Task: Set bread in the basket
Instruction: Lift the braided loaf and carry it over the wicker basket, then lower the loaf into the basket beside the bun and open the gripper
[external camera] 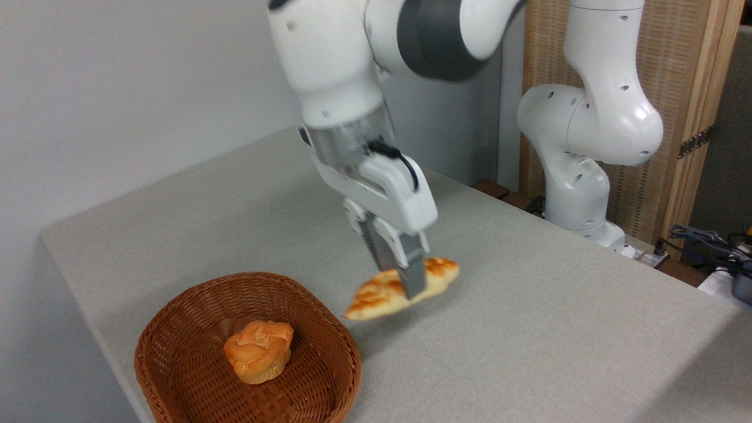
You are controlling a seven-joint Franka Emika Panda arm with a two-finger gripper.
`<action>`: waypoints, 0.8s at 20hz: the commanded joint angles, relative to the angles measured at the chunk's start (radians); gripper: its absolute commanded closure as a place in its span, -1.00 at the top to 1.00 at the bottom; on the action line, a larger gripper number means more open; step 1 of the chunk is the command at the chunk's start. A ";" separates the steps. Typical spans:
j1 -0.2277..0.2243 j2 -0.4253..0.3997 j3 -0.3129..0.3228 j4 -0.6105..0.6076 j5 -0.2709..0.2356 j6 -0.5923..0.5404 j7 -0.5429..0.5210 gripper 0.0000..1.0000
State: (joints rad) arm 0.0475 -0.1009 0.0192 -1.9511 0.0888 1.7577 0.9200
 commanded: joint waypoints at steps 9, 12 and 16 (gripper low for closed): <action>0.006 0.378 -0.015 0.515 -0.115 -0.005 -0.035 0.50; 0.006 0.400 -0.021 0.515 -0.113 0.049 -0.029 1.00; 0.006 0.409 -0.036 0.514 -0.112 0.057 -0.035 1.00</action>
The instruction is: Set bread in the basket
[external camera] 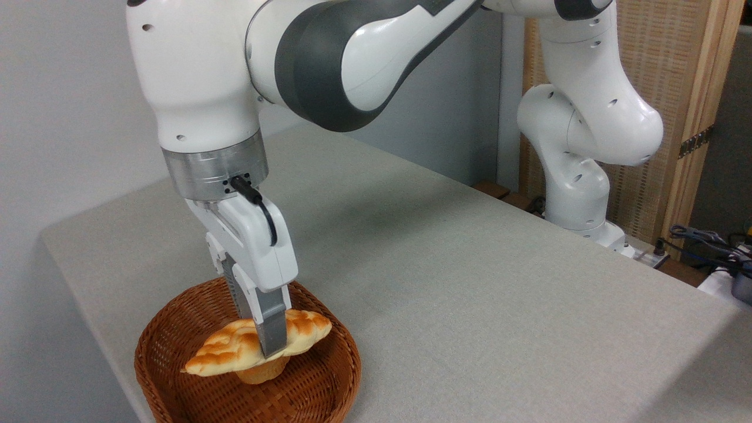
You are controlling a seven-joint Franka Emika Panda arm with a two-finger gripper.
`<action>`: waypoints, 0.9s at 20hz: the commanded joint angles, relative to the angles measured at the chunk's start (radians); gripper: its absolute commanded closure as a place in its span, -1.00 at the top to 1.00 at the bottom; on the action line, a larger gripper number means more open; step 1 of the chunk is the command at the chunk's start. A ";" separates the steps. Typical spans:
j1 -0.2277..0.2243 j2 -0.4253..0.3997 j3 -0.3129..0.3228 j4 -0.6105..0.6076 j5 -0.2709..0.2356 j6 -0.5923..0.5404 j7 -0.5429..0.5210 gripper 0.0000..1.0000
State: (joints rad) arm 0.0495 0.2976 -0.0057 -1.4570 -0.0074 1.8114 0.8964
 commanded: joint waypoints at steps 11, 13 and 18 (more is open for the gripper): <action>0.007 -0.064 -0.019 0.000 -0.034 -0.039 -0.071 1.00; 0.019 -0.116 -0.023 -0.006 -0.034 -0.092 -0.115 1.00; 0.033 -0.273 -0.056 -0.132 -0.036 -0.167 -0.108 1.00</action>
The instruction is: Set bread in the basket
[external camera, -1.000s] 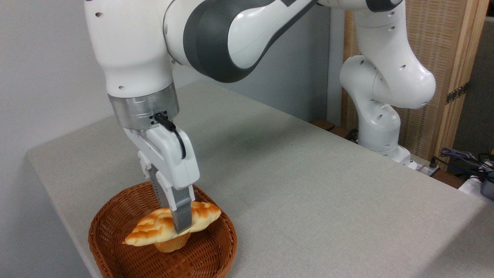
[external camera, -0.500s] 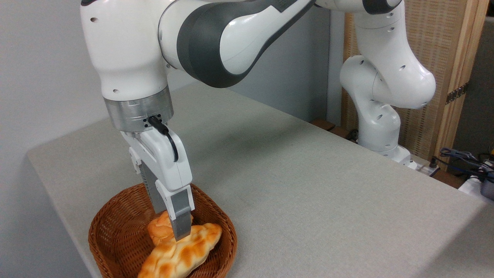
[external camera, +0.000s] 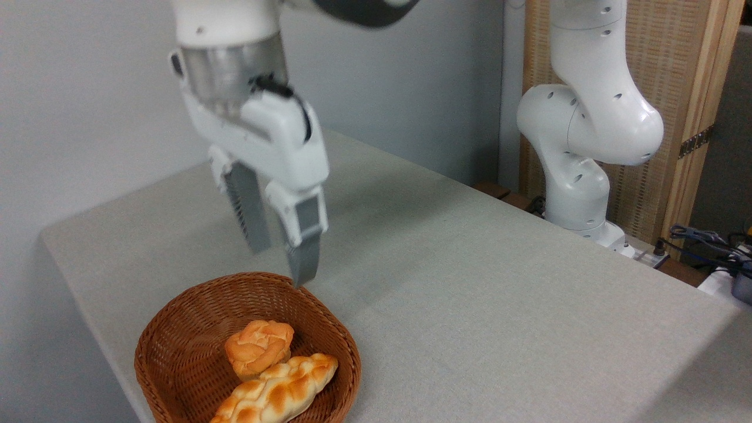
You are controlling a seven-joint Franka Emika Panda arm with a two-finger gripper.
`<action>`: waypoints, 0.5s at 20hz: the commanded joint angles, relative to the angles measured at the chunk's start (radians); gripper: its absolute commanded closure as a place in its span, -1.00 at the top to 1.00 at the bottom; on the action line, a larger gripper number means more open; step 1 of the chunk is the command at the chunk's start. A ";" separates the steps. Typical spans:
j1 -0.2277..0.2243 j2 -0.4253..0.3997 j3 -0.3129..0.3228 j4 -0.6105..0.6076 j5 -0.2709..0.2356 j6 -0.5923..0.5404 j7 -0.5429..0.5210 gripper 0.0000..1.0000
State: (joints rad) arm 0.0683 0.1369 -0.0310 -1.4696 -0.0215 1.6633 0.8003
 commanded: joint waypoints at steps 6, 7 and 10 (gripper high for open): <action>0.016 -0.169 -0.047 -0.202 -0.026 -0.007 -0.009 1.00; 0.016 -0.169 -0.047 -0.202 -0.026 -0.007 -0.009 1.00; 0.016 -0.169 -0.047 -0.202 -0.026 -0.008 -0.009 1.00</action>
